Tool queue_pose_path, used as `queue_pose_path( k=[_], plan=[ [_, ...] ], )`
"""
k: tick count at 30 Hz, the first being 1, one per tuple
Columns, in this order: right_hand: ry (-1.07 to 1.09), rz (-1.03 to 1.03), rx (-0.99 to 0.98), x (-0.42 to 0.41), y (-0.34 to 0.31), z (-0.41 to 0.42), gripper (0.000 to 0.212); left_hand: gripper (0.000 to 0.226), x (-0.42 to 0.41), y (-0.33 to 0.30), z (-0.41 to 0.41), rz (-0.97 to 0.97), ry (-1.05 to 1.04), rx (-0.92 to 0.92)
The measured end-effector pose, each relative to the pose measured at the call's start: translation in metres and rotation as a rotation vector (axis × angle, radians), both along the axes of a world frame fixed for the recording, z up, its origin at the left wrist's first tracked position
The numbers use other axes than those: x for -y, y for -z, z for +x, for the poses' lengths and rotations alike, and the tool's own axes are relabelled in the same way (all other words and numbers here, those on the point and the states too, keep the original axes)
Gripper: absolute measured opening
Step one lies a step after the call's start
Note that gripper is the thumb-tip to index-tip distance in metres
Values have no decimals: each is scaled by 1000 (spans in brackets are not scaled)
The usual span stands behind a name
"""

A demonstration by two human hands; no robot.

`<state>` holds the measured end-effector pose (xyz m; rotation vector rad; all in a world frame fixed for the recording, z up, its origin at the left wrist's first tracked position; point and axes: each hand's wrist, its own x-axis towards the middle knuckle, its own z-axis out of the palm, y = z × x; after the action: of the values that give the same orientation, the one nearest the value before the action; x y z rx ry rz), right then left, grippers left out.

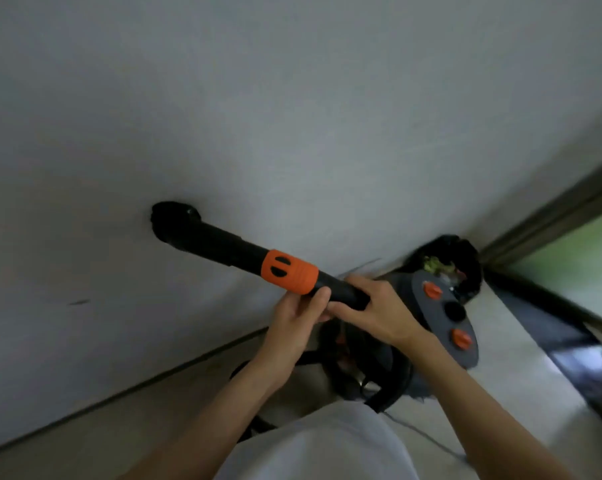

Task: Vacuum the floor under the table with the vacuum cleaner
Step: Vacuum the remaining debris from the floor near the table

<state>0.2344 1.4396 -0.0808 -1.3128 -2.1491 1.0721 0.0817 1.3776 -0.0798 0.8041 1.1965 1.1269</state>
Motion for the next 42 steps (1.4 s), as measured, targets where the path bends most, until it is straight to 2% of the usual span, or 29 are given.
queue_pose_path(
  k=[4, 7, 11, 13, 14, 18, 20, 22, 24, 28, 33, 35, 42],
  plan=[
    [182, 32, 33, 59, 1, 1, 28, 27, 24, 0, -13, -51, 231, -7],
    [380, 34, 11, 96, -3, 6, 26, 33, 35, -6, -8, -54, 396, -15],
    [761, 17, -263, 143, 1, 5, 33, 38, 38, -20, 14, -27, 580, -80],
    [912, 55, -330, 152, -3, 4, 39, 43, 34, -31, 29, 1, 640, -120],
    [974, 93, -337, 156, -8, 5, 39, 41, 32, -39, 37, 19, 682, -132],
    [1185, 279, -374, 177, -37, -5, 15, 20, 35, -73, 54, 181, 904, -160],
    [1304, 387, -474, 189, -49, -21, 17, 12, 42, -94, 52, 295, 992, -162],
    [1418, 458, -544, 203, -61, -49, 28, 10, 55, -106, 41, 377, 1073, -119],
    [1491, 509, -600, 218, -62, -78, 35, 9, 71, -111, 21, 407, 1171, -80],
    [1595, 544, -645, 261, -63, -139, 21, 19, 104, -113, -24, 410, 1278, -63],
    [1736, 549, -646, 305, -66, -221, 29, 28, 145, -112, -91, 397, 1427, -82],
    [1766, 551, -665, 314, -67, -247, 28, 24, 156, -114, -112, 385, 1454, -65],
    [1809, 524, -843, 349, -58, -336, 35, 33, 192, -109, -184, 318, 1562, -84]
  ],
)
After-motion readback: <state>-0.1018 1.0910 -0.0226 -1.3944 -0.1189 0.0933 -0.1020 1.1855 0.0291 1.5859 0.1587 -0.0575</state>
